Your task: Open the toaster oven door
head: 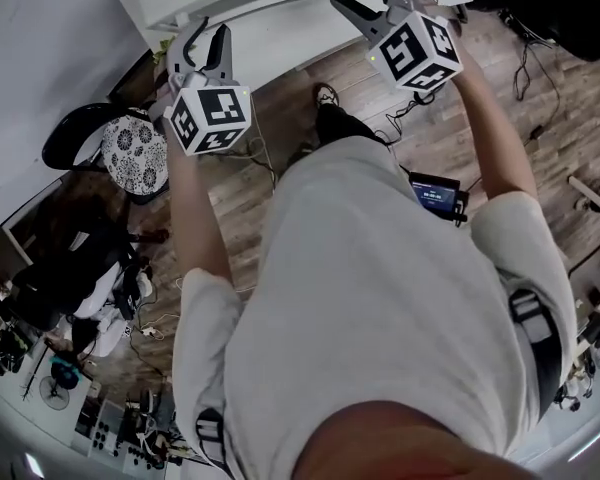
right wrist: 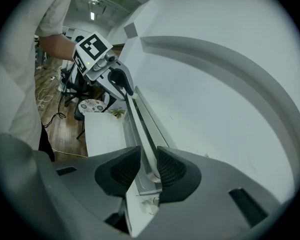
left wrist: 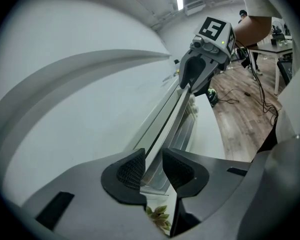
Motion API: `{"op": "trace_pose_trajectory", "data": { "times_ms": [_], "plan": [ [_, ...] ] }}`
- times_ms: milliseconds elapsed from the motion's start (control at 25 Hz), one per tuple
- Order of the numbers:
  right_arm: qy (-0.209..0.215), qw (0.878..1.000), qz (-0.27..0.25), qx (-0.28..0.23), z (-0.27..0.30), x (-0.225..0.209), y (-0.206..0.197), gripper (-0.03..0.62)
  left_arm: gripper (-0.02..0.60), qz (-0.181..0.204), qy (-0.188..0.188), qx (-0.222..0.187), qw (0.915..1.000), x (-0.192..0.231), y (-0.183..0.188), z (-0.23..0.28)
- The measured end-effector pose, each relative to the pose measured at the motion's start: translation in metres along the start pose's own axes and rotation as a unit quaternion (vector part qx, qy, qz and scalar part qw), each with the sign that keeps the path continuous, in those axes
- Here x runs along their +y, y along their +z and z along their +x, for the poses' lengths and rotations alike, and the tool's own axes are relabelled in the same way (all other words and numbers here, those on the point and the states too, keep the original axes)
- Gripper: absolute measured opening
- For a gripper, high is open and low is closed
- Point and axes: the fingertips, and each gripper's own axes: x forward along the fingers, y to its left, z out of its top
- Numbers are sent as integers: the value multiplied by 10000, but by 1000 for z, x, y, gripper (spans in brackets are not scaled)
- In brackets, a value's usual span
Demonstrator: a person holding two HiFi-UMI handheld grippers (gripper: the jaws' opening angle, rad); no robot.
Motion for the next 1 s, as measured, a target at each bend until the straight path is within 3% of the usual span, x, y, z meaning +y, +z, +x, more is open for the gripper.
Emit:
{"op": "trace_pose_trajectory", "data": {
  "times_ms": [400, 480, 760, 1000],
  "plan": [
    [293, 9992, 221, 167, 8, -4, -8, 106, 146, 514, -88, 331, 9981, 0, 3, 7],
    [287, 9991, 283, 154, 7, -1, -12, 106, 176, 644, -62, 405, 9971, -5, 0, 10],
    [239, 9991, 332, 84, 8, -2, -12, 106, 169, 530, 206, 324, 9979, -2, 1, 15],
    [159, 9991, 378, 92, 6, 0, -12, 107, 163, 547, 164, 308, 9979, -4, 1, 13]
  ]
}}
